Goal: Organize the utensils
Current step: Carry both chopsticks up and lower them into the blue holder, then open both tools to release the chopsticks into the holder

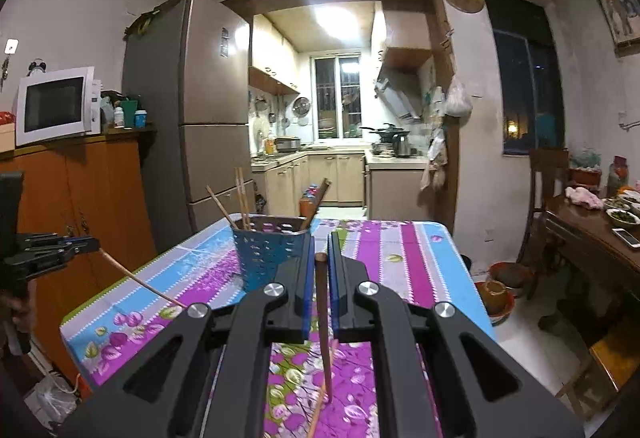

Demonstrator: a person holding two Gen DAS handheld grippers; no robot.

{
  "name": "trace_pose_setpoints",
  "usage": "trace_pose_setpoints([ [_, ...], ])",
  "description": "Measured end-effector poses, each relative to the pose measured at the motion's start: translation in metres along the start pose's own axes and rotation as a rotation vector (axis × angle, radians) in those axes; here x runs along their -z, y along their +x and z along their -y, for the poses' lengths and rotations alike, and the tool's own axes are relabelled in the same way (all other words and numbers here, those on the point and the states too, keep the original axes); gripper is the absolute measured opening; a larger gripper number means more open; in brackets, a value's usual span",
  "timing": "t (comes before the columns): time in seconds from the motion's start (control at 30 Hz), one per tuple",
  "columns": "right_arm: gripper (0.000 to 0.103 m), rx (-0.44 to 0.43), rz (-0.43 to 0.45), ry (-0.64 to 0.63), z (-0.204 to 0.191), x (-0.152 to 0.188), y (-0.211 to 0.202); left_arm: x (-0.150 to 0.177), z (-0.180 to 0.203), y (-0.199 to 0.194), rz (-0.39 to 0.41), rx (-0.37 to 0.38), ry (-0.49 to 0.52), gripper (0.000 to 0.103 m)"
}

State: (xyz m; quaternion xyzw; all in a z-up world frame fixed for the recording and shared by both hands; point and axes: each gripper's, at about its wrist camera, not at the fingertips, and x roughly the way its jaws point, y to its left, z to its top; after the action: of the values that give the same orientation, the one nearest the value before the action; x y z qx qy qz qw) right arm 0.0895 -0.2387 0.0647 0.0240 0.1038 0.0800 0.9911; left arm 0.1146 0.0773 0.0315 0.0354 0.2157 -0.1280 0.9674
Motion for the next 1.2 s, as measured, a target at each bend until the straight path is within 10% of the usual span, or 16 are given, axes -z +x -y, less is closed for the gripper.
trace_pose_setpoints([
  [0.47, 0.005, -0.136, 0.076, -0.037, -0.029, -0.096, 0.057, -0.116, 0.018, 0.024, 0.114, 0.196, 0.026, 0.008],
  [0.77, 0.005, -0.131, 0.222, 0.024, -0.029, -0.158, 0.119, -0.204, 0.039, 0.077, 0.246, 0.146, 0.044, 0.008],
  [1.2, 0.005, -0.095, 0.114, 0.097, -0.022, -0.112, 0.241, -0.167, 0.033, 0.211, 0.113, 0.122, 0.039, 0.008],
])
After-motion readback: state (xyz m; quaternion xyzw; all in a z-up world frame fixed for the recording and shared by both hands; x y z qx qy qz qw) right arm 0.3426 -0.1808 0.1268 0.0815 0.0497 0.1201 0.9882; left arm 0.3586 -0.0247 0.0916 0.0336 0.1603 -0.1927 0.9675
